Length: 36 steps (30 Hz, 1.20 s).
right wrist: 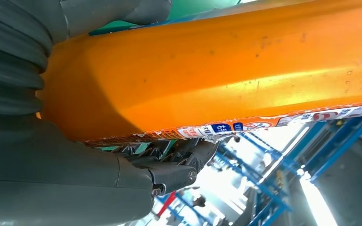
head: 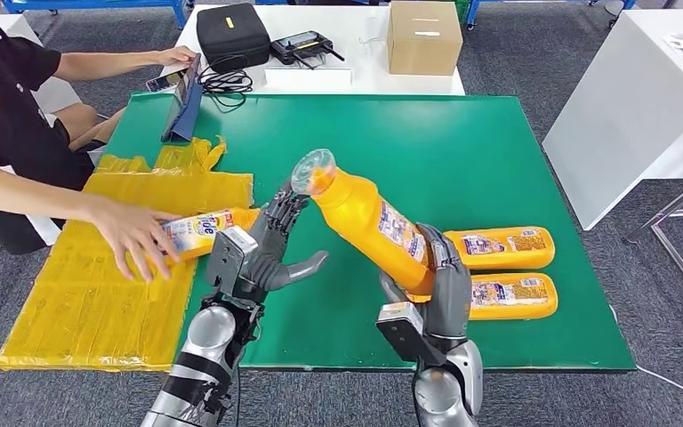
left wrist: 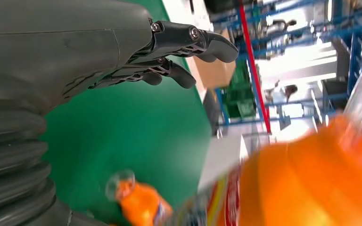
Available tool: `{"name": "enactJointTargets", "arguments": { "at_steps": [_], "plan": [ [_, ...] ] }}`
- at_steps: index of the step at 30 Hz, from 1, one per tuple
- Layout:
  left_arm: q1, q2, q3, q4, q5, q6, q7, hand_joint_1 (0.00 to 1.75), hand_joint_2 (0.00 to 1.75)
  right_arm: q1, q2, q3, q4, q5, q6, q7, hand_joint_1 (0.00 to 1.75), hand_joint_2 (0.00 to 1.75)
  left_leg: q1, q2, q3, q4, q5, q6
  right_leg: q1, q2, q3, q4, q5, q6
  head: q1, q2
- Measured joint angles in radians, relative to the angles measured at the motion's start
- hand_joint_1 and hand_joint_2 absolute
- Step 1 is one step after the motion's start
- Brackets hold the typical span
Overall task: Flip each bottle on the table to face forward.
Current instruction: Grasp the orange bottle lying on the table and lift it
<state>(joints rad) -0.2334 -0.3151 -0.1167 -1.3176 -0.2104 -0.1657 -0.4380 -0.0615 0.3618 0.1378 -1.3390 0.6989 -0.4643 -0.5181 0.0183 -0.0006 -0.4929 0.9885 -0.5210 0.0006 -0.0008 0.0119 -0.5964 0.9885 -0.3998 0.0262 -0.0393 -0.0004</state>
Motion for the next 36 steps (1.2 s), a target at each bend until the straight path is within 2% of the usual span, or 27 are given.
{"name": "enactJointTargets", "arguments": {
  "at_steps": [12, 21, 22, 26, 36],
  "plan": [
    [-0.039, 0.011, -0.032, 0.084, 0.081, -0.065, -0.008, 0.00, 1.75, -0.089, 0.009, 0.112, 0.182, 0.033, 0.043, 0.011, 1.75, 1.75, 0.000, 0.000, 0.000, 0.000, 0.000, 0.000, 0.000, 0.000, 0.000, 0.000, 0.000, 0.000, 0.000, 0.000],
    [-0.044, 0.018, -0.037, 0.118, 0.133, -0.093, -0.017, 0.00, 1.75, -0.148, 0.004, 0.195, 0.349, 0.045, 0.015, 0.042, 1.75, 1.75, 0.000, 0.000, -0.001, 0.000, 0.000, 0.000, 0.000, 0.000, -0.001, 0.000, 0.000, 0.000, 0.000, 0.000],
    [-0.044, 0.018, -0.037, 0.120, 0.140, -0.097, -0.017, 0.05, 1.75, -0.151, 0.004, 0.199, 0.358, 0.045, 0.015, 0.042, 1.75, 1.75, 0.000, 0.000, -0.001, 0.000, 0.000, 0.000, 0.000, 0.000, -0.001, 0.000, 0.000, 0.000, 0.000, 0.000],
    [-0.044, 0.018, -0.037, 0.123, 0.172, -0.107, -0.018, 1.71, 1.75, -0.164, 0.003, 0.214, 0.392, 0.040, 0.014, 0.043, 1.75, 1.75, 0.000, 0.000, -0.001, 0.000, 0.000, 0.000, 0.000, 0.000, -0.001, 0.000, 0.000, 0.000, 0.000, 0.000],
    [-0.041, 0.018, -0.035, 0.127, 0.172, -0.052, -0.018, 1.75, 1.75, -0.171, 0.003, 0.229, 0.423, 0.034, 0.000, 0.044, 1.75, 1.75, 0.000, 0.000, -0.001, 0.000, 0.000, 0.000, 0.000, 0.000, -0.001, 0.000, 0.000, 0.000, 0.000, 0.000]
  ]
}}
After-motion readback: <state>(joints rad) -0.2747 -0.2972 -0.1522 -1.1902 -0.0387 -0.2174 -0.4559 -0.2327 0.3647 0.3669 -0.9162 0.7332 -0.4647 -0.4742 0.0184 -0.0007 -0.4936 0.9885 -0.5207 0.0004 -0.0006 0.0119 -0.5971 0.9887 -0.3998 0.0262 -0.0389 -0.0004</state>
